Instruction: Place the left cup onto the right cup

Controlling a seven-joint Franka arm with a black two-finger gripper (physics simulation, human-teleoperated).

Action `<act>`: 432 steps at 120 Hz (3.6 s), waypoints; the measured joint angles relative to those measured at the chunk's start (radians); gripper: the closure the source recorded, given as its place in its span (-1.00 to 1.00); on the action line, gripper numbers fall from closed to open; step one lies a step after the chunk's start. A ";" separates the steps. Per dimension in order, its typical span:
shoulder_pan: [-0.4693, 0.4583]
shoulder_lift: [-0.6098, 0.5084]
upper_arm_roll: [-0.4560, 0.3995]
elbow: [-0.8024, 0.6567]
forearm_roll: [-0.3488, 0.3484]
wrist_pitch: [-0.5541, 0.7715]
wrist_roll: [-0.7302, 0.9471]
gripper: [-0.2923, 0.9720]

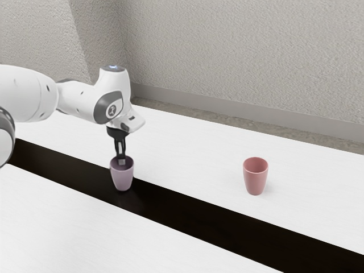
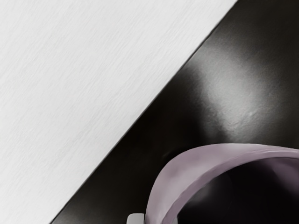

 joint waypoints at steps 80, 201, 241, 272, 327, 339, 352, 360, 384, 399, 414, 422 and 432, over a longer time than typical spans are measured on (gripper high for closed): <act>-0.043 -0.160 0.000 0.110 0.039 -0.182 -0.025 0.70; -0.173 0.040 -0.002 0.559 0.075 -0.371 -0.017 0.70; -0.243 0.105 -0.046 0.640 0.082 -0.363 -0.013 0.70; -0.252 0.183 -0.134 0.725 0.106 -0.318 -0.013 0.70; -0.281 0.299 -0.186 0.843 0.148 -0.247 -0.011 0.70; -0.295 0.313 -0.188 0.852 0.149 -0.224 -0.010 0.70; -0.302 0.328 -0.199 0.854 0.150 -0.195 -0.008 0.70; -0.306 0.336 -0.201 0.854 0.150 -0.177 -0.006 0.70; -0.319 0.359 -0.214 0.856 0.151 -0.113 -0.001 0.70; -0.319 0.383 -0.224 0.873 0.150 -0.069 0.006 0.70; -0.319 0.402 -0.232 0.887 0.151 -0.039 0.012 0.70; -0.318 0.412 -0.235 0.890 0.152 -0.024 0.017 0.70; -0.316 0.429 -0.245 0.904 0.152 -0.011 0.023 0.70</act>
